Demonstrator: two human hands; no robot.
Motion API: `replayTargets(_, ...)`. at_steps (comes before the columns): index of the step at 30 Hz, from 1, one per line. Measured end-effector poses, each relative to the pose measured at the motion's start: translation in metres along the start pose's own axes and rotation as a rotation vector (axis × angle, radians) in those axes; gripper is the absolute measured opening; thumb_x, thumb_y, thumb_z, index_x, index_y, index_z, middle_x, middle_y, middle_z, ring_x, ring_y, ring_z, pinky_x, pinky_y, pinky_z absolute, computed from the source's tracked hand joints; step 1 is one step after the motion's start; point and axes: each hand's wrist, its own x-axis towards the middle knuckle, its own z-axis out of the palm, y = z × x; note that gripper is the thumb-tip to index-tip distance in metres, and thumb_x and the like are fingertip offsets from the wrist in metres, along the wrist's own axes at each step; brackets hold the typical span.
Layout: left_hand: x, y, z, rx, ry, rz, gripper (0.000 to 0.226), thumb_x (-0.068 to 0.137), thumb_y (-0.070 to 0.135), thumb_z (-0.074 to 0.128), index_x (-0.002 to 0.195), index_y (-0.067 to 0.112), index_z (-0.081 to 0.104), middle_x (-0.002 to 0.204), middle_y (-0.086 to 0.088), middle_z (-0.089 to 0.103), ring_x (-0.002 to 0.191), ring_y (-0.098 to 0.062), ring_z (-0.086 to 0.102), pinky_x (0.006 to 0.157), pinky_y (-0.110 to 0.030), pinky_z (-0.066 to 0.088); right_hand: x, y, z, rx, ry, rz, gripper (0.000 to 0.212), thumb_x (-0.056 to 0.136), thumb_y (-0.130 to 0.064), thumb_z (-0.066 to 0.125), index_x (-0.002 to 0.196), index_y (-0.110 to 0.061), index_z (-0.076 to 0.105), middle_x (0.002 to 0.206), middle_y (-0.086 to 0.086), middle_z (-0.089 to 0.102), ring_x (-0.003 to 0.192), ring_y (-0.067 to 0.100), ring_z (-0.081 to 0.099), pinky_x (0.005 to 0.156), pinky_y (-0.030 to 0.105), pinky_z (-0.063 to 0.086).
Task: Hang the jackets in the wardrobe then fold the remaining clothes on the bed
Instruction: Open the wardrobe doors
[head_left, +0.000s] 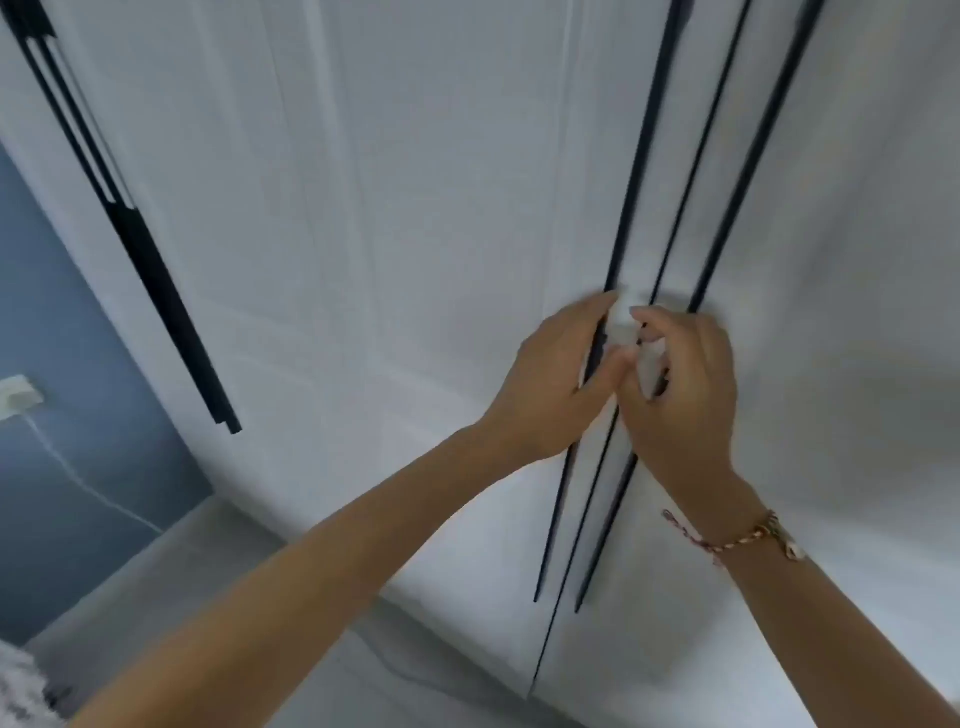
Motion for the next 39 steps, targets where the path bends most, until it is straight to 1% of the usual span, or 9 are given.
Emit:
replayTargets(4,0.019,0.02,0.022,-0.253,0.142,-0.268,0.045,0.095,0.018,0.052,0.136,0.013,0.034,0.132,0.0,0.04,0.12,-0.009,0.041,0.095,-0.008,0.035,0.002,0.015,-0.033,-0.054,0.116,0.241,0.036,0.087,-0.008,0.063,0.118,0.0,0.049,0.109,0.012,0.049,0.098,0.022,0.049,0.086,0.037,0.046)
replayTargets(7,0.035,0.02,0.019,-0.457,0.217,-0.39,0.036,0.092,0.01,0.055,0.118,0.012,0.029,0.103,-0.001,0.046,0.091,-0.009,0.051,0.082,-0.015,0.044,0.011,0.016,-0.034,0.231,-0.126,0.505,0.048,0.092,-0.016,0.058,0.133,-0.007,0.034,0.112,0.004,0.05,0.097,0.013,0.053,0.085,0.013,0.045)
replayTargets(9,0.044,0.016,0.01,-0.553,0.148,-0.484,0.028,0.094,0.015,0.053,0.112,0.014,0.032,0.086,-0.002,0.048,0.077,-0.01,0.05,0.075,-0.018,0.044,0.017,0.019,-0.028,0.247,-0.16,0.557,0.037,0.095,-0.018,0.052,0.129,-0.009,0.041,0.107,0.005,0.056,0.094,0.012,0.054,0.077,0.002,0.04)
replayTargets(14,0.041,0.029,0.011,-0.34,0.056,-0.477,0.014,0.095,0.022,0.051,0.095,0.01,0.044,0.078,0.004,0.045,0.067,-0.007,0.044,0.063,-0.01,0.039,0.022,0.009,-0.027,0.261,-0.125,0.591,0.007,0.096,-0.022,0.05,0.099,-0.016,0.048,0.08,-0.006,0.052,0.071,0.006,0.049,0.062,0.001,0.038)
replayTargets(22,0.003,0.05,0.003,-0.221,0.225,-0.451,0.034,0.083,0.029,0.069,0.093,0.011,0.042,0.08,0.0,0.044,0.067,-0.008,0.043,0.055,-0.008,0.04,0.012,-0.016,-0.026,0.184,-0.111,0.642,0.035,0.086,-0.037,0.064,0.101,-0.014,0.044,0.083,0.004,0.053,0.072,0.013,0.051,0.064,0.021,0.045)
replayTargets(27,-0.026,0.061,-0.005,-0.089,0.366,-0.534,0.061,0.073,0.04,0.077,0.109,0.009,0.039,0.085,0.003,0.046,0.076,-0.011,0.051,0.067,-0.023,0.051,-0.001,-0.039,-0.028,-0.009,-0.035,0.658,0.057,0.075,-0.053,0.069,0.103,-0.009,0.047,0.091,0.005,0.056,0.078,0.018,0.056,0.068,0.034,0.052)
replayTargets(31,-0.05,0.071,-0.028,-0.021,0.446,-0.56,0.042,0.078,0.029,0.073,0.094,0.015,0.036,0.077,-0.001,0.047,0.067,-0.013,0.053,0.056,-0.018,0.047,-0.009,-0.062,-0.033,-0.212,0.048,0.649,0.059,0.07,-0.058,0.072,0.096,-0.01,0.047,0.082,0.002,0.054,0.071,0.016,0.055,0.064,0.032,0.052)
replayTargets(35,-0.072,0.073,-0.049,0.008,0.481,-0.573,0.039,0.076,0.013,0.072,0.094,0.014,0.038,0.082,-0.003,0.047,0.076,-0.018,0.056,0.069,-0.03,0.055,-0.017,-0.08,-0.047,-0.286,0.052,0.686,0.043,0.08,-0.041,0.069,0.099,-0.01,0.046,0.083,0.004,0.056,0.074,0.021,0.06,0.066,0.032,0.052)
replayTargets(39,-0.091,0.074,-0.064,0.349,0.573,-0.557,0.047,0.068,0.02,0.075,0.103,0.002,0.049,0.101,-0.011,0.048,0.098,-0.029,0.048,0.084,-0.036,0.04,-0.028,-0.1,-0.061,-0.347,0.031,0.669,0.054,0.081,-0.036,0.067,0.12,-0.006,0.045,0.095,0.008,0.062,0.081,0.023,0.063,0.071,0.032,0.055)
